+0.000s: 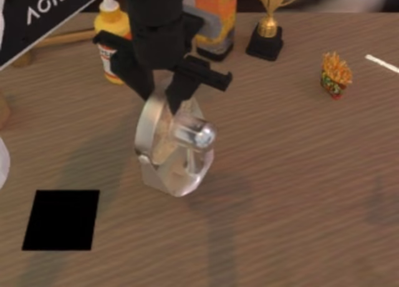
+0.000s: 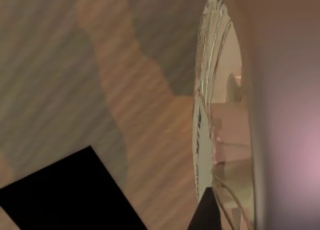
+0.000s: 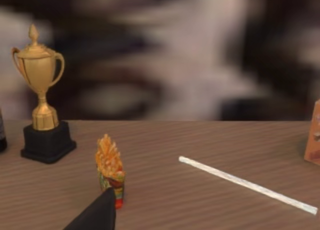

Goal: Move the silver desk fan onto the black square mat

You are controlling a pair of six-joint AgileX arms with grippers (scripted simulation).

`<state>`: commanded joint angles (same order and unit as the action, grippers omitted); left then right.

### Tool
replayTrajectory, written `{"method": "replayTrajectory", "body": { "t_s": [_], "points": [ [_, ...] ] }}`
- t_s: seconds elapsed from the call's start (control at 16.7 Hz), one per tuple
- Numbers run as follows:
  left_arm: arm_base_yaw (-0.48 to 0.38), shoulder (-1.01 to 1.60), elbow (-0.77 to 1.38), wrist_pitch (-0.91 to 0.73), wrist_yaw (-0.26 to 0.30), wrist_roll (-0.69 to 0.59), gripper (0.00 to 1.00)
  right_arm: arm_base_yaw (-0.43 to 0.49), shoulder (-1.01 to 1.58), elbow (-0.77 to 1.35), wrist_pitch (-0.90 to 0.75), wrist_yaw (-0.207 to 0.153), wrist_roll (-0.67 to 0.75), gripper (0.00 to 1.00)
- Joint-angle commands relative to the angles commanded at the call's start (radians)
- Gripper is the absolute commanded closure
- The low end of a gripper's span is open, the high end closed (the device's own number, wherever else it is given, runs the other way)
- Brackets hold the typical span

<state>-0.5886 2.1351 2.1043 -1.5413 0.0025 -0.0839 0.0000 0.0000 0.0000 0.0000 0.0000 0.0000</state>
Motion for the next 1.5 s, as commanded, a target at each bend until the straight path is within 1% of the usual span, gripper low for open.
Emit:
{"method": "replayTrajectory", "body": {
  "t_s": [0.3, 0.42, 0.54, 0.72, 0.9, 1.02, 1.2, 1.32, 1.5],
  "points": [
    [-0.003, -0.007, -0.011, -0.001, -0.003, -0.010, 1.00, 0.000, 0.000, 0.000, 0.000, 0.000, 0.000, 0.00],
    [0.008, -0.028, -0.048, -0.015, -0.016, -0.062, 1.00, 0.000, 0.000, 0.000, 0.000, 0.000, 0.000, 0.00],
    [0.030, -0.067, -0.107, -0.029, -0.033, -0.157, 1.00, 0.000, 0.000, 0.000, 0.000, 0.000, 0.000, 0.00],
    [0.078, -0.158, -0.221, -0.037, -0.059, -0.374, 1.00, 0.000, 0.000, 0.000, 0.000, 0.000, 0.000, 0.00],
    [0.137, -0.276, -0.347, -0.021, -0.074, -0.656, 1.00, 0.000, 0.000, 0.000, 0.000, 0.000, 0.000, 0.00],
    [0.179, -0.357, -0.432, 0.002, -0.075, -0.864, 1.00, 0.000, 0.000, 0.000, 0.000, 0.000, 0.000, 0.00],
    [0.240, -0.469, -0.555, 0.047, -0.062, -1.174, 1.00, 0.000, 0.000, 0.000, 0.000, 0.000, 0.000, 0.00],
    [0.276, -0.529, -0.632, 0.078, -0.046, -1.360, 1.00, 0.000, 0.000, 0.000, 0.000, 0.000, 0.000, 0.00],
    [0.322, -0.595, -0.734, 0.121, -0.020, -1.567, 1.00, 0.000, 0.000, 0.000, 0.000, 0.000, 0.000, 0.00]
  ]
}}
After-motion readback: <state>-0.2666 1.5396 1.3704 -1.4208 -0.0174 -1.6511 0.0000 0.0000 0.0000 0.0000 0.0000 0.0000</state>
